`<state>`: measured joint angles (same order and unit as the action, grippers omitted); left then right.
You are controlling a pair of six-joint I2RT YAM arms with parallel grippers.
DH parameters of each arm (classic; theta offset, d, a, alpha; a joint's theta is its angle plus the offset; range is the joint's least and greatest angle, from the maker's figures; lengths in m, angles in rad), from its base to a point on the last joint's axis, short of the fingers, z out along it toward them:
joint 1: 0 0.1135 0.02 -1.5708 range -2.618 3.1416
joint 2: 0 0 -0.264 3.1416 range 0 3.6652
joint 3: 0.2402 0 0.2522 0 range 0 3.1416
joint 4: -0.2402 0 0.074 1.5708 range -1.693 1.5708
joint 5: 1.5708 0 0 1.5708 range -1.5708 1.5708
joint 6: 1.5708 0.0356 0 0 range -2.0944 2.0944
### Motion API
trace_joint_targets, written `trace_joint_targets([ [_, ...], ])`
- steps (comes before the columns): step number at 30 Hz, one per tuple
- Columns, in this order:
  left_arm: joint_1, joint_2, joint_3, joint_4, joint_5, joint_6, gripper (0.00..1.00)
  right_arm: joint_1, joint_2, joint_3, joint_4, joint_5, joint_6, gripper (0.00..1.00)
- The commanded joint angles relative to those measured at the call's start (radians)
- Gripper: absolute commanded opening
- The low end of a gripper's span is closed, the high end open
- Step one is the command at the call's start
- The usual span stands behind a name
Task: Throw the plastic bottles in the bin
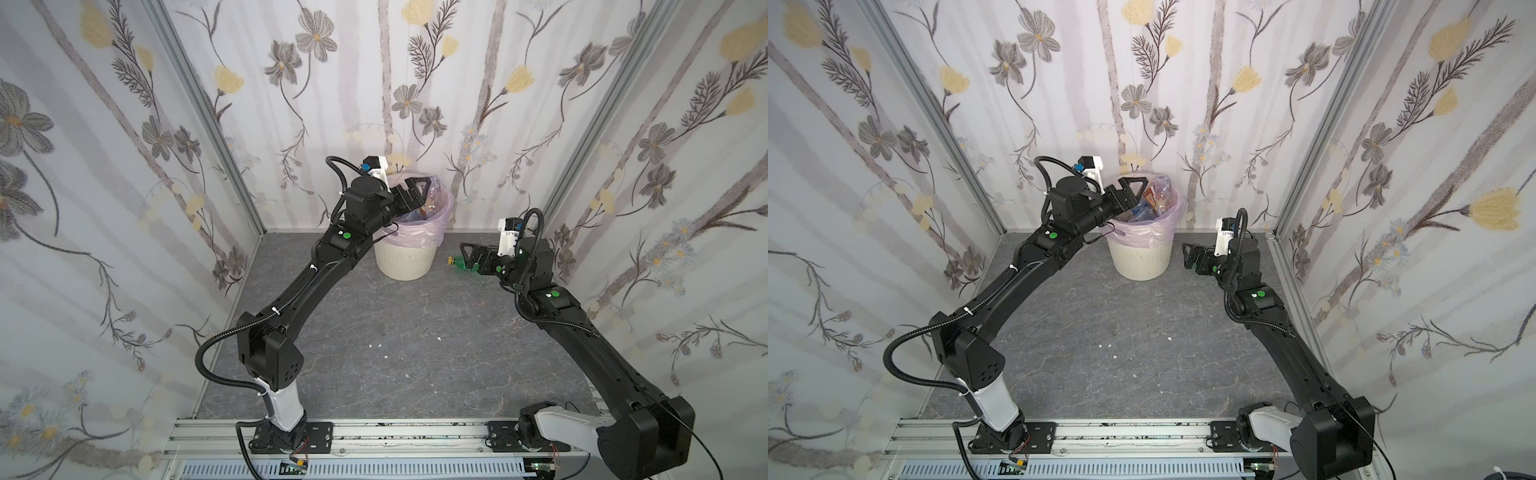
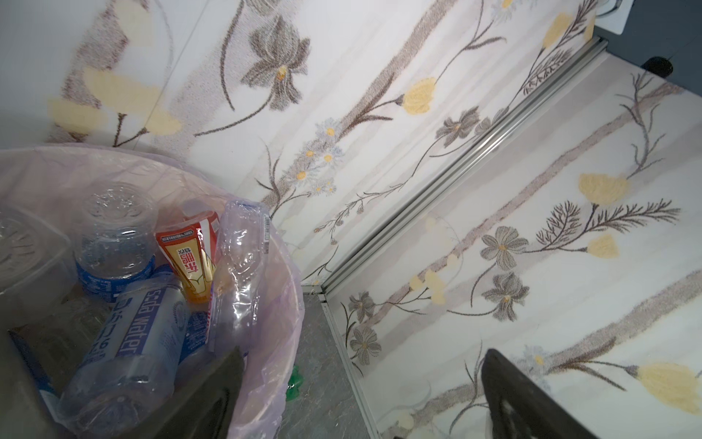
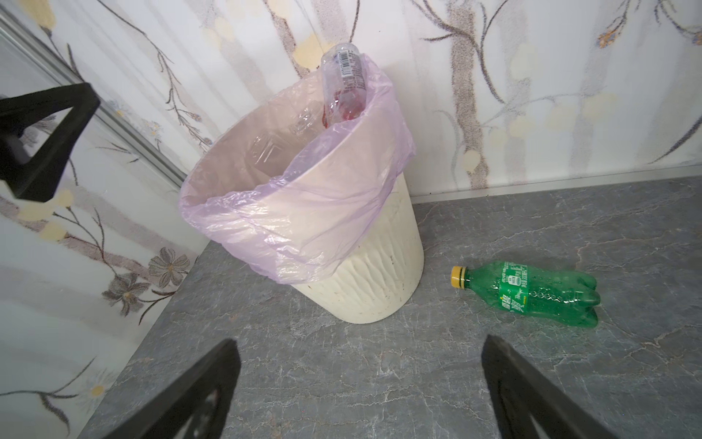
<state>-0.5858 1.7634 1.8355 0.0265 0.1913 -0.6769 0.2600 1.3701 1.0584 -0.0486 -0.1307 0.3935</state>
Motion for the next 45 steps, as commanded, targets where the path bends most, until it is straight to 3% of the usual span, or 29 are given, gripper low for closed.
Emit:
trace_joint_targets([
  [1, -0.040, -0.032, -0.043, 0.024, -0.064, 0.094, 1.00, -0.032, 0.027, 0.018, -0.010, 0.086, 0.048, 1.00],
  [5, -0.103, -0.053, -0.135, 0.024, -0.101, 0.147, 1.00, -0.095, 0.074, 0.028, -0.020, 0.135, 0.084, 1.00],
  [14, -0.181, -0.047, -0.344, 0.034, -0.102, 0.103, 1.00, -0.197, 0.311, 0.155, -0.030, 0.131, 0.093, 1.00],
  [27, -0.183, -0.047, -0.564, 0.101, -0.103, 0.014, 1.00, -0.228, 0.777, 0.601, -0.237, 0.108, -0.075, 1.00],
  [37, -0.175, 0.035, -0.551, 0.119, -0.058, -0.007, 1.00, -0.225, 0.982, 0.822, -0.344, 0.053, -0.157, 1.00],
  [45, -0.173, 0.071, -0.509, 0.122, -0.044, -0.015, 1.00, -0.213, 1.062, 0.866, -0.392, -0.027, -0.179, 1.00],
])
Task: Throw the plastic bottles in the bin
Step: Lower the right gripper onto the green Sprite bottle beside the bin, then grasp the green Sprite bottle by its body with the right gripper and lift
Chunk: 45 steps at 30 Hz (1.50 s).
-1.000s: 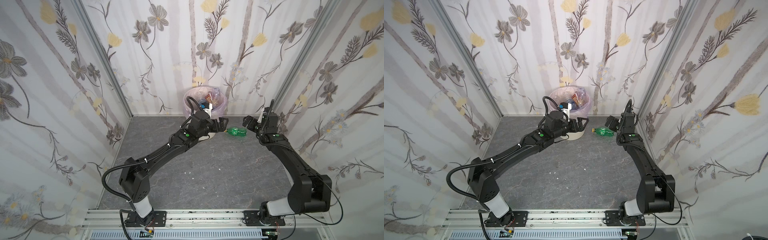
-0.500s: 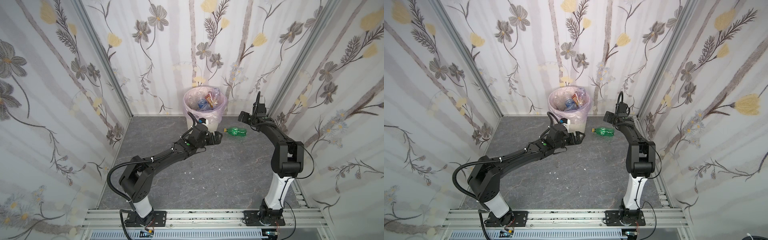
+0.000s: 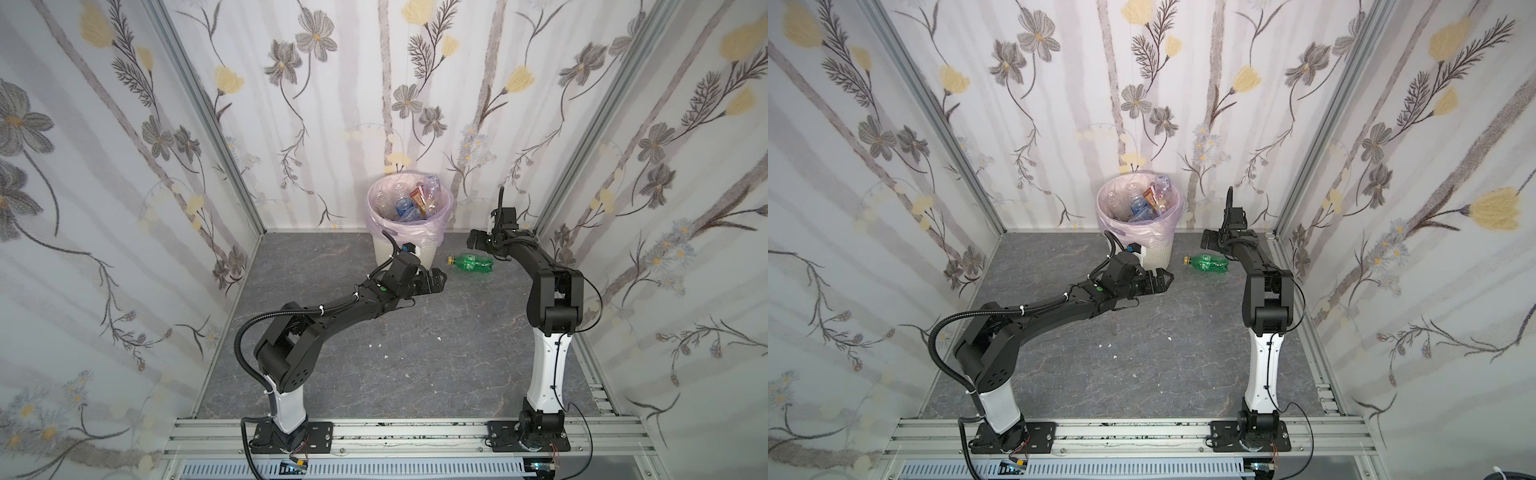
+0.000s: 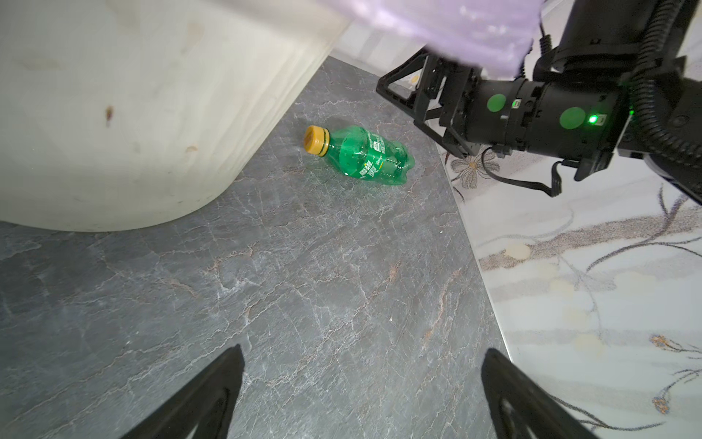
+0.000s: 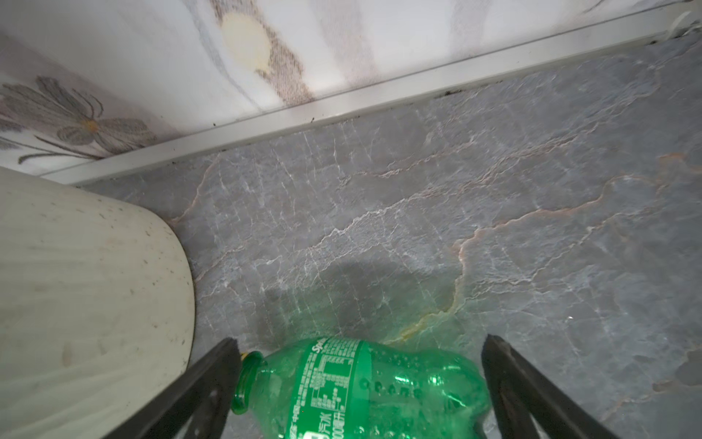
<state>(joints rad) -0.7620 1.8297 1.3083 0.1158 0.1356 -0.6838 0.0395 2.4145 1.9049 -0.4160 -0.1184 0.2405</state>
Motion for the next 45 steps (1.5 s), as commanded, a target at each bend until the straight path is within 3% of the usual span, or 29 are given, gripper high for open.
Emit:
trace_joint_targets([
  [1, 0.003, 0.007, 0.020, 0.033, 0.015, -0.009, 1.00, 0.011, 0.019, 0.018, -0.031, -0.042, -0.029, 1.00],
  [22, 0.003, -0.080, -0.089, 0.052, -0.001, -0.008, 1.00, 0.071, -0.125, -0.224, 0.045, -0.073, -0.004, 1.00],
  [35, 0.004, -0.118, -0.145, 0.098, 0.009, -0.023, 1.00, 0.135, -0.159, -0.324, 0.051, 0.021, 0.038, 1.00],
  [45, 0.012, -0.137, -0.171, 0.107, 0.012, -0.028, 1.00, 0.158, -0.162, -0.338, 0.033, 0.054, 0.042, 0.84],
])
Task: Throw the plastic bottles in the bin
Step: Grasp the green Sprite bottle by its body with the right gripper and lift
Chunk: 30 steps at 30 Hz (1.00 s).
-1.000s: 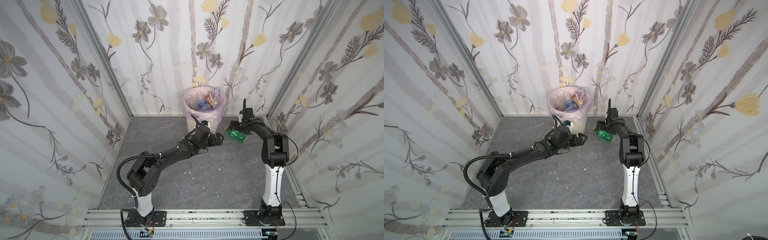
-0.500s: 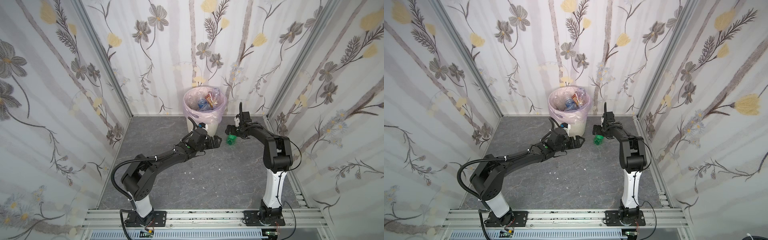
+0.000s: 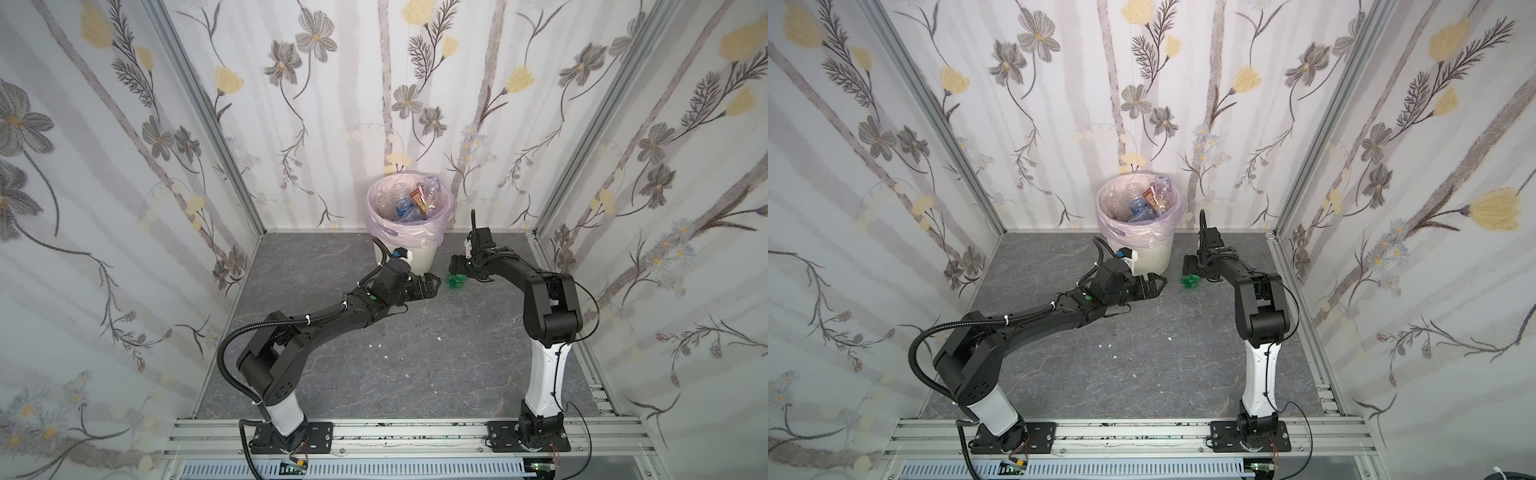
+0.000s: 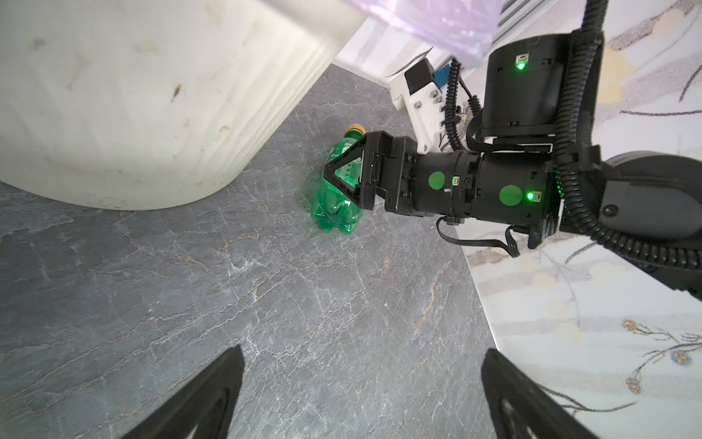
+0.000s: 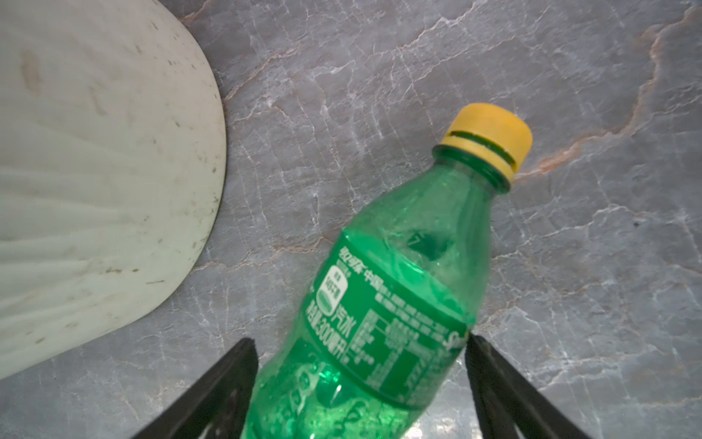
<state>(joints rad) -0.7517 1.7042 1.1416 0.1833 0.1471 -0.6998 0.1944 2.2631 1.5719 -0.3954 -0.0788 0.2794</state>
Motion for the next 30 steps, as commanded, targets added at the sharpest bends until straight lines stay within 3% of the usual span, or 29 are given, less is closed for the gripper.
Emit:
trace_joint_targets([
  [1, 0.003, -0.012, -0.007, 0.039, 0.002, -0.012, 1.00, 0.006, -0.013, -0.010, 0.013, 0.014, 0.001, 0.83],
  [17, 0.012, -0.033, -0.030, 0.047, 0.007, -0.025, 1.00, 0.031, -0.120, -0.187, 0.070, 0.010, -0.019, 0.68],
  [30, 0.013, -0.044, -0.043, 0.051, 0.005, -0.038, 1.00, 0.042, -0.140, -0.221, 0.067, 0.026, -0.029, 0.57],
])
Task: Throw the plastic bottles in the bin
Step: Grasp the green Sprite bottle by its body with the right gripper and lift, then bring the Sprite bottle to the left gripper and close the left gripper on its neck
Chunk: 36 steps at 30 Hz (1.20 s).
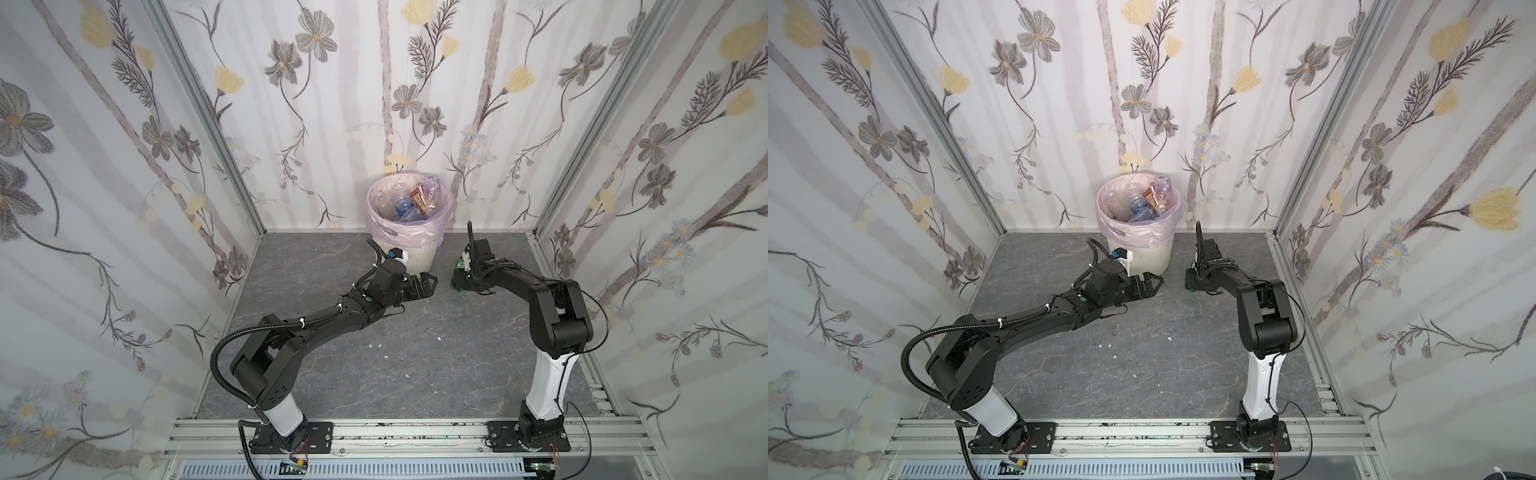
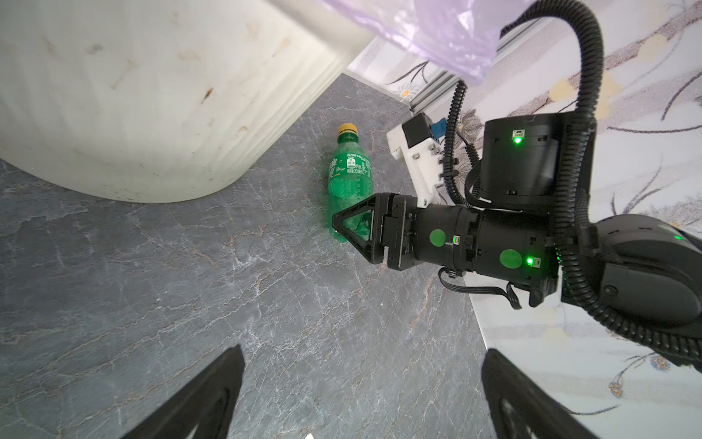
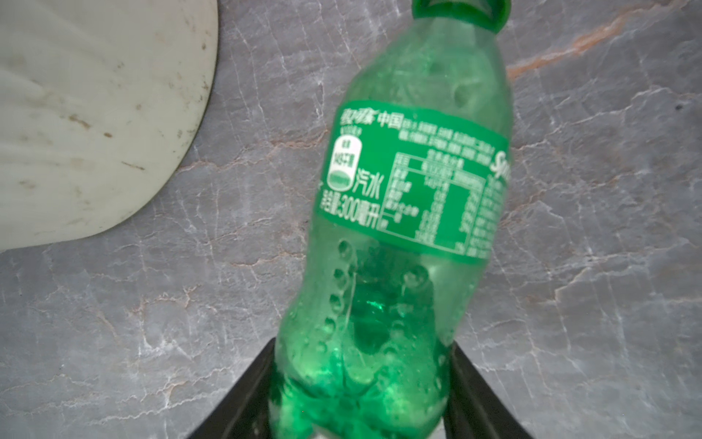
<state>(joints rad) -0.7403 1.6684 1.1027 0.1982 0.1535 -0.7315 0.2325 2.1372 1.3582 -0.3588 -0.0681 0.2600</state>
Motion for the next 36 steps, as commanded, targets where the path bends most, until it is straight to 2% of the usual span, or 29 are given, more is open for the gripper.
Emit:
trace_joint_targets([
  [1, 0.002, -0.008, -0.005, 0.036, -0.002, -0.009, 1.00, 0.006, -0.019, -0.012, 0.032, 0.013, -0.008, 0.57],
  [6, 0.010, -0.006, -0.016, 0.037, -0.006, -0.030, 1.00, 0.019, -0.059, -0.066, 0.051, -0.004, -0.004, 0.53],
  [14, 0.028, 0.017, -0.020, 0.036, 0.012, -0.067, 1.00, 0.075, -0.166, -0.215, 0.109, -0.045, 0.013, 0.53],
  [26, 0.078, 0.006, -0.101, 0.037, 0.040, -0.116, 1.00, 0.280, -0.312, -0.404, 0.208, -0.101, 0.044, 0.53],
  [31, 0.125, -0.058, -0.180, 0.037, 0.024, -0.118, 1.00, 0.367, -0.307, -0.407, 0.235, -0.099, 0.051, 0.54],
  [36, 0.171, -0.112, -0.236, 0.037, 0.020, -0.129, 1.00, 0.420, -0.240, -0.355, 0.247, -0.114, 0.063, 0.56],
])
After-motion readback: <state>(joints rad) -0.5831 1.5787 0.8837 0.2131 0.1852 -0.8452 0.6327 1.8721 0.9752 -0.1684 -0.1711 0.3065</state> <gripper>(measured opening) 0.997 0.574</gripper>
